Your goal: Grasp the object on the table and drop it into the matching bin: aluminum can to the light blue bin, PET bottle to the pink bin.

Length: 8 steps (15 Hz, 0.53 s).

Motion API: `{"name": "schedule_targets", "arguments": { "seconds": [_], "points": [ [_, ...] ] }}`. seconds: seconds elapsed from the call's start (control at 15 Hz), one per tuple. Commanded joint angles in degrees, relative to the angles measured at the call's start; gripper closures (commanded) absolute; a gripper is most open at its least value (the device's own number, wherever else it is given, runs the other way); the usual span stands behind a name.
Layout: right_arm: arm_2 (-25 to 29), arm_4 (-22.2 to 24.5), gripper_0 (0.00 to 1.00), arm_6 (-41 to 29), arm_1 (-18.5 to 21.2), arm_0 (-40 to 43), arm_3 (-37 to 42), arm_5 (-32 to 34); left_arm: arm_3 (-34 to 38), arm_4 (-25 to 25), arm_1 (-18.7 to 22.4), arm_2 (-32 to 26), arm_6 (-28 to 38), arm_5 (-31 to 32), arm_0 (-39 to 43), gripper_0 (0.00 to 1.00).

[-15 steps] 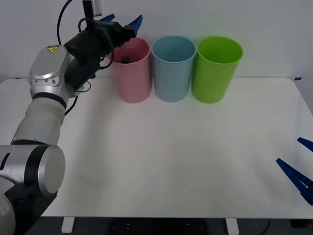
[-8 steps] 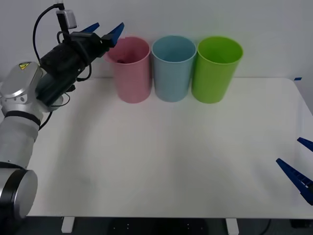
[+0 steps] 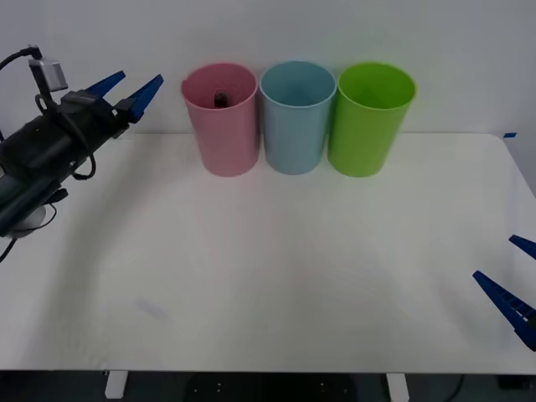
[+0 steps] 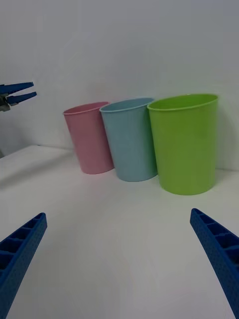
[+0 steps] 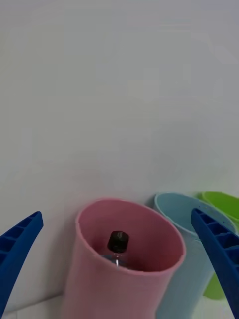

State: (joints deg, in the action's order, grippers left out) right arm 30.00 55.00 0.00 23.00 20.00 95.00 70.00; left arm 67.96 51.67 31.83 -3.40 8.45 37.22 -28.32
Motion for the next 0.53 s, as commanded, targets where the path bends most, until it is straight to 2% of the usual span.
{"name": "schedule_targets", "arguments": {
  "seconds": [0.07,0.27,0.53],
  "points": [
    [0.0,0.0,0.0,0.0,0.0,0.0,0.0,0.0,0.5,-0.6,1.6,-3.5,-0.7,5.8,4.4,0.0],
    [0.0,0.0,0.0,0.0,0.0,0.0,0.0,0.0,0.5,-0.5,3.0,-7.7,-1.9,12.4,9.3,0.0],
    [0.0,0.0,0.0,0.0,0.0,0.0,0.0,0.0,3.2,3.3,3.1,-15.9,-2.9,20.8,16.9,0.0]
  ]
}}
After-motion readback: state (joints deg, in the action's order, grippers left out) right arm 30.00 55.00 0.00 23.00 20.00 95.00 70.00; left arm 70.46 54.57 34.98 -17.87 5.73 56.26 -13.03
